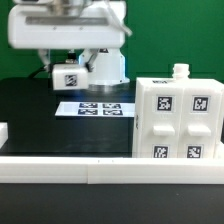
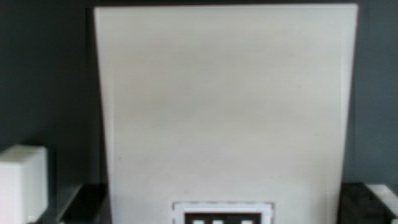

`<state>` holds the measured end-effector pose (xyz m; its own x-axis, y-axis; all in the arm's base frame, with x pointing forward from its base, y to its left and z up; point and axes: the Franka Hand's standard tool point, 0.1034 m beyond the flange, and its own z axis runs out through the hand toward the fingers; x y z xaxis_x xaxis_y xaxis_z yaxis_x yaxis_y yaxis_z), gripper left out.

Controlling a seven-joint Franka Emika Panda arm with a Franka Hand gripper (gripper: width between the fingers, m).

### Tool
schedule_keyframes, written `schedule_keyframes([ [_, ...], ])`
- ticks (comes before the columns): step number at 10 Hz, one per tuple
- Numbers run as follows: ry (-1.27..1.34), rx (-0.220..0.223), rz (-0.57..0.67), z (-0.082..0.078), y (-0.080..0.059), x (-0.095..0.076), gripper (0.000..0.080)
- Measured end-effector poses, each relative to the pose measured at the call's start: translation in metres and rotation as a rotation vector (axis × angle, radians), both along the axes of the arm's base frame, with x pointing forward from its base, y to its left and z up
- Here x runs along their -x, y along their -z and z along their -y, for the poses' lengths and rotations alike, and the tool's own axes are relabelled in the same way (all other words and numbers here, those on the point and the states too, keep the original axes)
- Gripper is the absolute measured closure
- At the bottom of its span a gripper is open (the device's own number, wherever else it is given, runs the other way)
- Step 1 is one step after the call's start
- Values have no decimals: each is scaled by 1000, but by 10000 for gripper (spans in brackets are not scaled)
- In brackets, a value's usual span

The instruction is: Assemble cabinet

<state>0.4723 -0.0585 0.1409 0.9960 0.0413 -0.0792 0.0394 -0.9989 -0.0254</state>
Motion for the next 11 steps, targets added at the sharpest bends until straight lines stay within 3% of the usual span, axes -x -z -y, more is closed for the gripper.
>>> schedule_keyframes([
  [3, 81, 14, -8, -50, -31, -47, 240],
  [4, 108, 26, -8, -61, -32, -65, 240],
  [10, 78, 25, -26, -60, -28, -64, 239],
  [11, 70, 21, -19, -72, -35, -73, 239],
])
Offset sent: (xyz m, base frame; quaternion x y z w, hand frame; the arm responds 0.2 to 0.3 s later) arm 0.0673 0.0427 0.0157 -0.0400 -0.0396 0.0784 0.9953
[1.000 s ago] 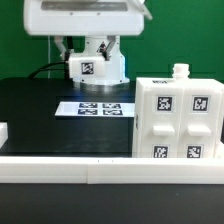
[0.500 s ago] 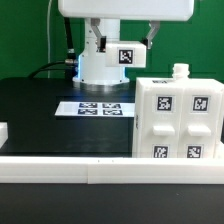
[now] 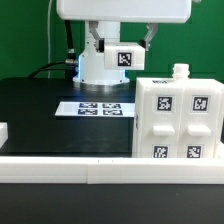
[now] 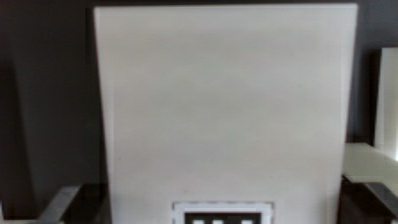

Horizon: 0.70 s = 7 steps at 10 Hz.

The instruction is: Assemble cabinet

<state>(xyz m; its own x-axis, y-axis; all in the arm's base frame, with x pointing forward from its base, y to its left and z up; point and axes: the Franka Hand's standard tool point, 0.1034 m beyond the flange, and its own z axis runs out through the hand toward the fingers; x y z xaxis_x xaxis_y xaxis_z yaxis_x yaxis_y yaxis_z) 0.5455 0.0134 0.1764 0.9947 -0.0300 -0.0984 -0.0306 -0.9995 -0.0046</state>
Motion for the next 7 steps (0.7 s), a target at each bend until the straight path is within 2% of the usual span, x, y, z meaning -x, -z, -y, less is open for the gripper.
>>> schedule_keyframes([
  [1, -16, -3, 17, -10, -4, -12, 239],
  [4, -39, -2, 26, -37, -4, -39, 239],
  [5, -50, -3, 27, -44, 0, -46, 239],
  [7, -16, 3, 31, -62, -1, -47, 239],
])
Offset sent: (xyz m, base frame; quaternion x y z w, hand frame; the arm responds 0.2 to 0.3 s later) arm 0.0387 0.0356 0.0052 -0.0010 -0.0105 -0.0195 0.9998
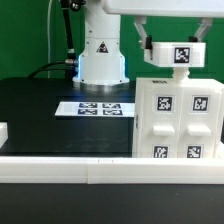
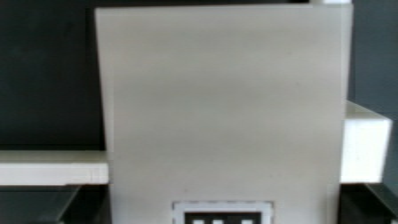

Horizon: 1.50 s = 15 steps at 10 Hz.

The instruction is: Assemble cabinet

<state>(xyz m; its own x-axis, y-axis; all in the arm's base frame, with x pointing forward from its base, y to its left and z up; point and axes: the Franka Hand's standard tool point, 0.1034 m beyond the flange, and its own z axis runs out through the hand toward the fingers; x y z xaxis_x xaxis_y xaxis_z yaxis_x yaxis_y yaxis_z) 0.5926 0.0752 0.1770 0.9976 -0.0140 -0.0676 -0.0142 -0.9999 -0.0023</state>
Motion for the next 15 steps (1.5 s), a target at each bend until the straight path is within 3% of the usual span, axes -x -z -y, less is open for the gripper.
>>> schedule_keyframes([
  [6, -33, -2, 5, 1, 0, -7, 239],
  [10, -102, 0, -15, 3, 11, -17, 239],
  [15, -88, -1, 65, 4, 16, -16, 239],
])
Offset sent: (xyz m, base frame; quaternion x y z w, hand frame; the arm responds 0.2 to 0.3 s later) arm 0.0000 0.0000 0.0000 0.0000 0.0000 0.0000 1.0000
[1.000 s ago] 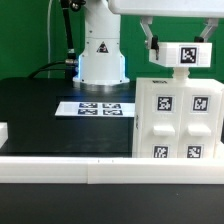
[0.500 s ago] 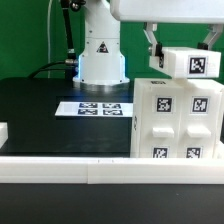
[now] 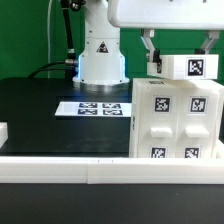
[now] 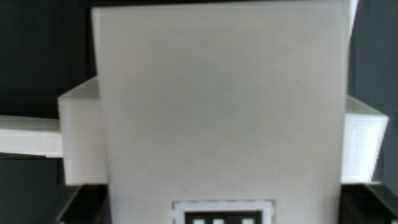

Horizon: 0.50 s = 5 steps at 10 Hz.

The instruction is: Assemble cabinet

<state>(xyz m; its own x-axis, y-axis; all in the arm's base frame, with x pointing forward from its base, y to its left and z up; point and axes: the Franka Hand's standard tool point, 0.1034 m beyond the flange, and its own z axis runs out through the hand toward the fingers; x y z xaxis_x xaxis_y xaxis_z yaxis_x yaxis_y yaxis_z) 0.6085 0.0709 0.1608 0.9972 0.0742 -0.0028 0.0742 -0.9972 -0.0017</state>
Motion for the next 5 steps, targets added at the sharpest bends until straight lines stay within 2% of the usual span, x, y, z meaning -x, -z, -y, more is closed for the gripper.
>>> schedule_keyframes([
  [5, 0, 0, 0, 0, 0, 0, 239],
])
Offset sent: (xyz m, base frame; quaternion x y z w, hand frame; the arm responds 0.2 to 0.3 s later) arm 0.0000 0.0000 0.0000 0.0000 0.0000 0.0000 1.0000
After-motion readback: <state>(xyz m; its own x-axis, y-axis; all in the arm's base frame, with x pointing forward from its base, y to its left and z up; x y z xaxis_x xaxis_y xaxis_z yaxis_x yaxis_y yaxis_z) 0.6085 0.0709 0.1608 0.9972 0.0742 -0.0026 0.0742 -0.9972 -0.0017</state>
